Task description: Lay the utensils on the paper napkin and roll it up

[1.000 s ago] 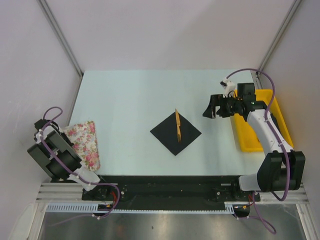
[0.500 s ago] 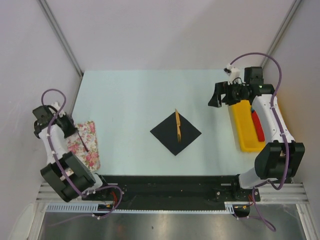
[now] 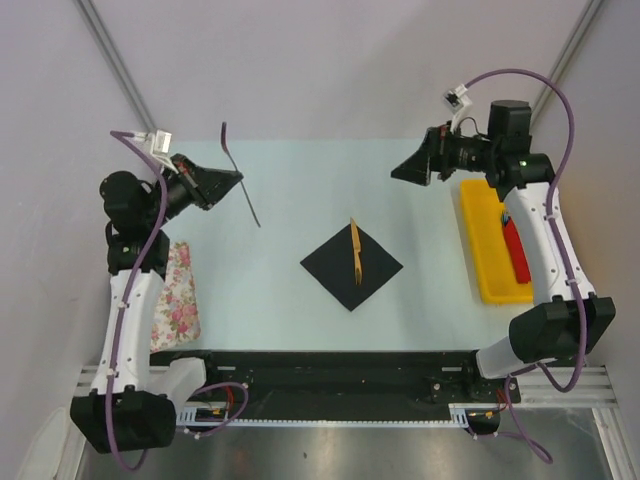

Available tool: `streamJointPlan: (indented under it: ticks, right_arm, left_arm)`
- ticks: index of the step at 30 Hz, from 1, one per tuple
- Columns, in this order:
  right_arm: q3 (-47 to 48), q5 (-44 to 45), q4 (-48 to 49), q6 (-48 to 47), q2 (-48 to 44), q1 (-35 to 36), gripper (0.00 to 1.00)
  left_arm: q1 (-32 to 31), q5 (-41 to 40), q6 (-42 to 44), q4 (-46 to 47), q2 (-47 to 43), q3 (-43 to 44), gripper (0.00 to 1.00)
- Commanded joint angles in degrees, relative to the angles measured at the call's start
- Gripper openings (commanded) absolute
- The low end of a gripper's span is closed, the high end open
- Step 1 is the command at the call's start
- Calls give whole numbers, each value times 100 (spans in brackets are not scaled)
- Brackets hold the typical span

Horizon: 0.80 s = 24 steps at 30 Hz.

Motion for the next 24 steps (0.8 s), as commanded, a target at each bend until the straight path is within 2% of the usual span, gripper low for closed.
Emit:
streamJointPlan:
  ticks: [1,2,3,4,6,9,16,19,24]
  right_arm:
    - [-54,-219,1473,1272,-410,674,94]
    - [-106,-236,1675,1439,-428,780,92]
    - [-150,-245,2155,1885,-428,1033,91]
    - [-194,-289,2430,2116,-428,1149,85]
    - [-256,-281,3088,2494,-375,1586,80]
    - [-213,-149,3530,2777,-288,2045,74]
    - [-484,282,4312,3032,-191,3047,61]
    - [-669,431,4682,3128,-147,3215,54]
    - [-792,510,4876,3260,-15,3382,50]
  left_arm:
    - [-715,746,-2379,3131,84,-532,0]
    - [-918,745,-2627,3456,119,-612,0]
    - [-1033,754,-2882,4208,172,-691,0]
    - [-1278,745,-3267,4494,277,-787,0]
    - [-1499,710,-3490,4882,374,-797,0]
    - [-1850,676,-3859,5382,480,-893,0]
    - [-1939,271,-4482,5990,401,-1437,0]
    - [-1939,174,-4492,6096,410,-1491,0]
    - [-1939,165,-4484,6079,375,-1448,0]
